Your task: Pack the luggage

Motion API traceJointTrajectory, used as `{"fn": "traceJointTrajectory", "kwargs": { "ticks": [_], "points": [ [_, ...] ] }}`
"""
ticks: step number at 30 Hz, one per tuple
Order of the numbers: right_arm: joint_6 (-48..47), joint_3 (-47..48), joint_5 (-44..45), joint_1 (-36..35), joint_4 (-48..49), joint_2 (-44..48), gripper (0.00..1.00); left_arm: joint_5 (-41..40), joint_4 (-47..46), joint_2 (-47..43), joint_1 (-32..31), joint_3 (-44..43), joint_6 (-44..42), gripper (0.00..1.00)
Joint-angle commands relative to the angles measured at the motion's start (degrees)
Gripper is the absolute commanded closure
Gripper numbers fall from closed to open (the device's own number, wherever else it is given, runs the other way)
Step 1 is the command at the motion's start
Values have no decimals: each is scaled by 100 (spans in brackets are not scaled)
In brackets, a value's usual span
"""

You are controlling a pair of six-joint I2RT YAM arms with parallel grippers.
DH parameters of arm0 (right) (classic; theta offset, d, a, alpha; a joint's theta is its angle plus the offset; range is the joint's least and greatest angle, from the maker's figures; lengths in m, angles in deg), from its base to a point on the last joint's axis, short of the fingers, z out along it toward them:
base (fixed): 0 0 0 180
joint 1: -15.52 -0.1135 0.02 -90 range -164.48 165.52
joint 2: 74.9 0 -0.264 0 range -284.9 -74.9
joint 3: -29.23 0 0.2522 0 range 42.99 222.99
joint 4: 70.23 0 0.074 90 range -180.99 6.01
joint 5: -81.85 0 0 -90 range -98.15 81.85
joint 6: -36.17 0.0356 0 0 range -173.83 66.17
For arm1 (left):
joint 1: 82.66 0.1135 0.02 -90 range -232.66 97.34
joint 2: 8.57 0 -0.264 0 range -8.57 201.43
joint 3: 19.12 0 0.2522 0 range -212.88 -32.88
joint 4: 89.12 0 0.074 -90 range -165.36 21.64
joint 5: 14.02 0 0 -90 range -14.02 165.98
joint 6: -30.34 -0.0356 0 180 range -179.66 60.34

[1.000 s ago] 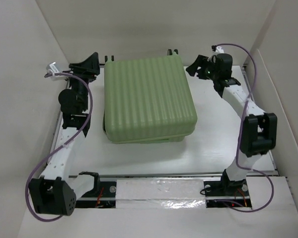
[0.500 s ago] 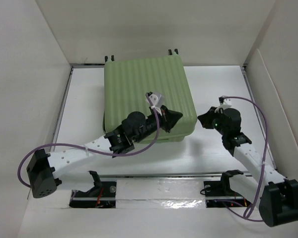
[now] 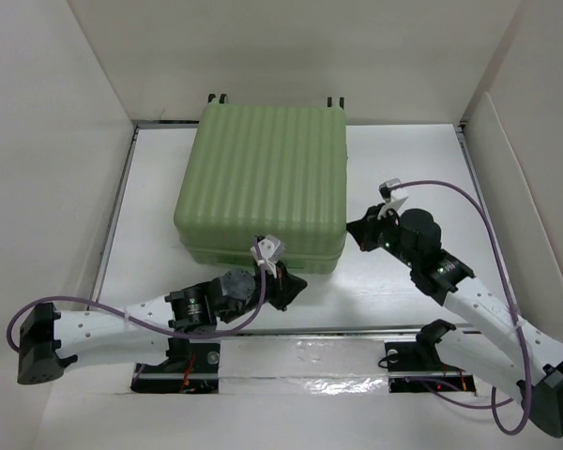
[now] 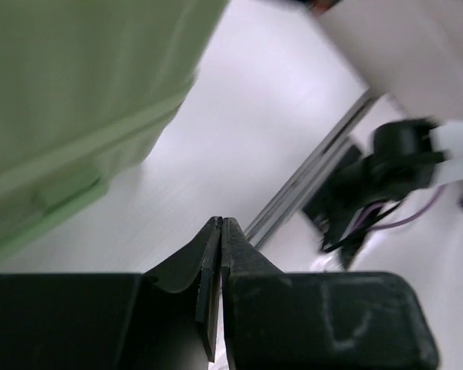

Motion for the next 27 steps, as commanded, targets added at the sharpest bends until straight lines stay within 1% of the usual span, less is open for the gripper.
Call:
{"fn": "traceJointTrajectory", "kwargs": {
  "ticks": [1, 2, 4, 5, 6, 8, 9, 10, 11, 12, 14, 15, 18, 20, 21, 22, 24, 27],
  "points": [
    [-57, -187, 39, -126, 336, 120, 97, -548, 473, -140, 12, 402, 572, 100],
    [-66, -397, 275, -126, 301, 128, 97, -531, 369, -141, 12, 465, 546, 100],
    [-364, -705, 636, 14, 633, 146, 100, -453, 167, -62, 82, 553, 502, 100],
    [-470, -1098, 594, 93, 887, 155, 100, -348, -17, 8, 83, 553, 467, 100],
    [-549, -1259, 359, 294, 1255, 155, 100, -321, -115, 96, 83, 544, 406, 100],
    [-664, -1514, 269, 462, 1565, 138, 99, -198, -360, 421, 249, 501, 344, 100],
    [-699, -1785, 164, 550, 2002, 103, 95, -119, -501, 544, 311, 492, 265, 100],
    [-830, -1849, 15, 751, 2102, 41, 84, -5, -641, 754, 381, 483, 238, 100],
    [-866, -1893, -108, 831, 2190, 23, 78, 205, -921, 860, 451, 474, 221, 100],
    [-910, -1954, -214, 954, 2373, -12, 67, 268, -1116, 1088, 504, 448, 160, 100],
    [-1015, -2007, -250, 1060, 2576, -82, 61, 277, -1135, 1317, 653, 369, 150, 100],
    [-1181, -2069, -398, 1061, 2995, -143, 61, 277, -1144, 1501, 758, 351, 124, 100],
    [-1437, -1885, -951, 1122, 3018, -503, 60, 260, -1223, 1608, 865, 377, 150, 100],
    [-1683, -1744, -1146, 1122, 3060, -670, 60, 207, -1267, 1530, 1049, 482, 229, 100],
    [-1684, -1744, -1260, 1070, 3235, -802, 60, 190, -1267, 1425, 1102, 526, 247, 100],
    [-1910, -1753, -1348, 1069, 3350, -847, 60, 163, -1258, 1363, 1207, 562, 273, 100],
    [-1956, -1735, -1523, 1069, 3570, -1065, 60, 93, -1153, 1266, 1356, 641, 361, 100],
    [-2044, -1533, -1883, 1069, 3596, -1321, 60, 111, -1065, 1081, 1611, 764, 405, 100]
  ]
}}
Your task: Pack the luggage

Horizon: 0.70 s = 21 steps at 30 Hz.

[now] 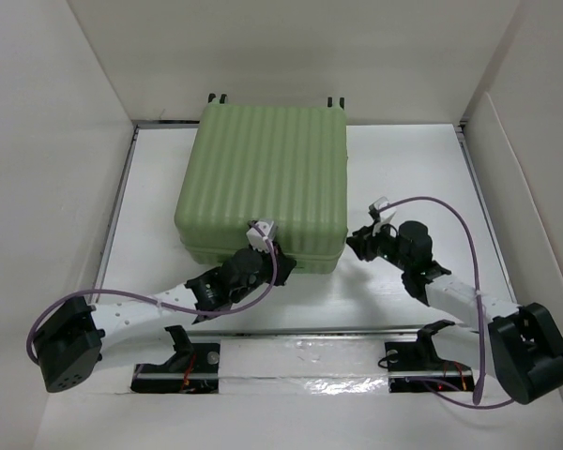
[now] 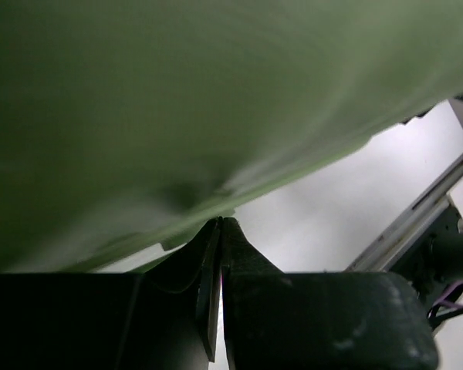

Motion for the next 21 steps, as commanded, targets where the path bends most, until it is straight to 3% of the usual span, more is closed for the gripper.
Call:
{"fn": "traceJointTrajectory", "kwargs": {
  "ticks": [1, 9, 12, 18, 21],
  "points": [
    [-433, 368, -617, -19, 757, -278, 60, -75, -153, -344, 233, 152, 101, 100],
    [-662, 369, -1248, 34, 1400, -569, 60, -5, 49, -643, 585, 284, 163, 100],
    [-724, 509, -1539, 34, 1610, -772, 69, 82, 31, -617, 585, 293, 163, 100],
    [-540, 343, -1576, 86, 2374, -991, 100, 399, -232, -520, 585, 319, 75, 100],
    [-329, 194, -1470, 86, 2603, -983, 100, 775, -539, -468, 585, 293, -65, 100]
  ]
}}
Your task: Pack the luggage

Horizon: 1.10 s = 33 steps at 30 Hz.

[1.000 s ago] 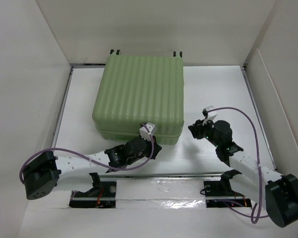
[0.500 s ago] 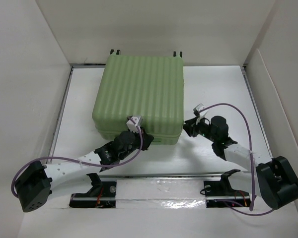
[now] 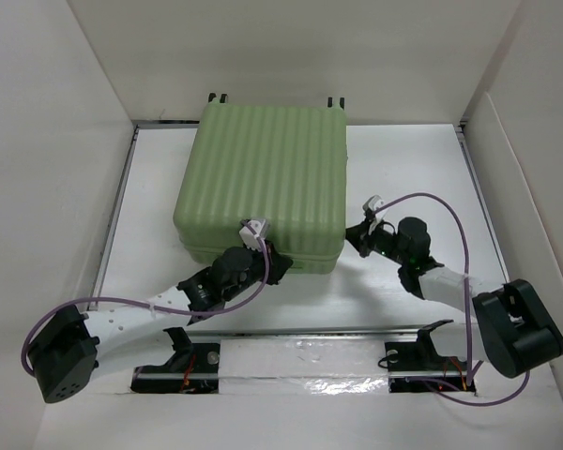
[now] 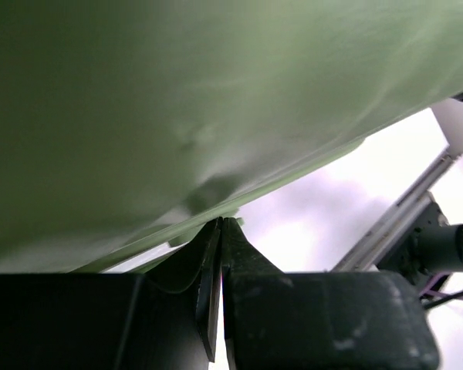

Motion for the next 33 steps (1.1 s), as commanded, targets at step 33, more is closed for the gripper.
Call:
{"fn": "traceJointTrajectory", "kwargs": {
  "ticks": [33],
  "points": [
    [3587, 774, 5048, -4993, -1380, 621, 100, -863, -1226, 379, 302, -868, 101, 86]
  ]
}}
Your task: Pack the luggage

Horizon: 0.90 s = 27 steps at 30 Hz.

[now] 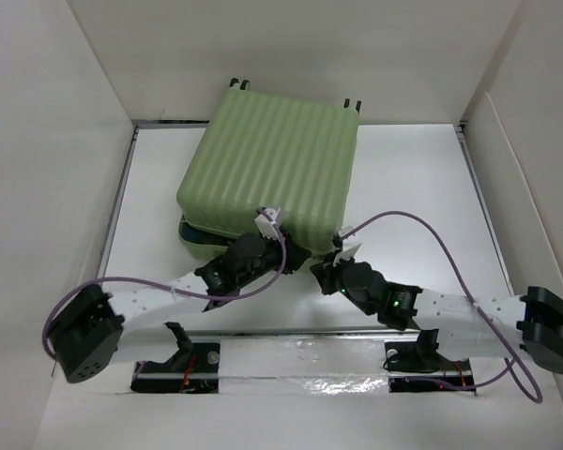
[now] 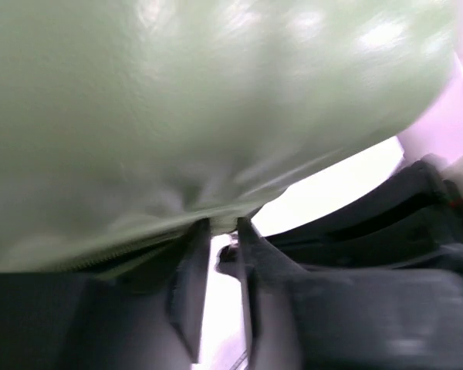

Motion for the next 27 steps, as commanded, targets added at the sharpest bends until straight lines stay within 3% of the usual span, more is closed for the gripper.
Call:
{"fn": "traceJointTrajectory", "kwargs": {
  "ticks": [1, 3, 5, 10, 14, 17, 19, 20, 21, 23, 27],
  "points": [
    [398, 372, -304, -429, 1224, -577, 100, -1903, -2, -1610, 182, -214, 40, 80],
    [389, 311, -83, -429, 1233, -526, 100, -2840, 779, -2290, 182, -284, 188, 64],
    [267, 214, 41, -377, 1198, -411, 100, -3737, 1533, -3074, 487, -459, 365, 60],
    [-137, 196, -370, 246, 838, 80, 100, -4717, 2697, -4067, 1638, -549, 1243, 60],
    [-428, 187, -732, 537, 768, 309, 100, -4912, 2909, -3877, 2553, -417, 1561, 62],
    [-569, 187, -873, 608, 671, 467, 100, -4159, 3067, -2955, 3728, -696, 1912, 66],
    [-630, 161, -917, 669, 653, 512, 100, -2703, 2980, -2333, 4729, -733, 2166, 70],
    [-639, 126, -943, 669, 662, 521, 100, -2053, 2596, -2190, 5935, -620, 2341, 71],
    [-639, 108, -970, 669, 645, 556, 100, -742, 2262, -2067, 6487, -488, 2413, 74],
    [-639, 21, -987, 669, 688, 574, 100, -10, 1785, -1671, 7453, -312, 2623, 75],
    [-666, -102, -979, 669, 846, 547, 100, 605, 2082, -504, 7582, -802, 1985, 76]
  ]
}}
